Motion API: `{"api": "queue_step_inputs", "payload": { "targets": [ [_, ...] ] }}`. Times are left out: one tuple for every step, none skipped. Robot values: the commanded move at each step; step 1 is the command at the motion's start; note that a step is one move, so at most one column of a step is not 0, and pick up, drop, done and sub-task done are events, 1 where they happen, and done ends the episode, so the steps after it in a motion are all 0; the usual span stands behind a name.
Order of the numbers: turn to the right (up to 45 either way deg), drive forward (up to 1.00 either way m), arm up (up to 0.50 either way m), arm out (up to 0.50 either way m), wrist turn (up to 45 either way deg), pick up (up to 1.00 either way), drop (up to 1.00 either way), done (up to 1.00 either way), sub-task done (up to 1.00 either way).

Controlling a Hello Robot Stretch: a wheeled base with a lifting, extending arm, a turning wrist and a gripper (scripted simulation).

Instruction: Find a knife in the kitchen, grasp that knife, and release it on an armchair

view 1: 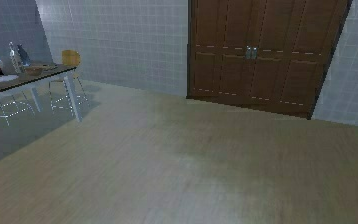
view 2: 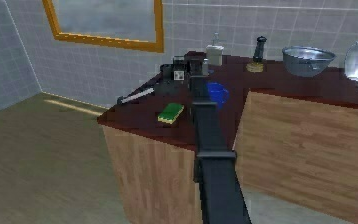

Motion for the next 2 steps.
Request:
{"api": "queue_step_inputs", "payload": {
  "targets": [
    [0.0,0.00,0.06,0.00,0.0,0.00,0.00,0.00,0.00],
    [0.0,0.00,0.00,0.00,-45.0,0.00,0.00,0.00,0.00]
  ]
}}
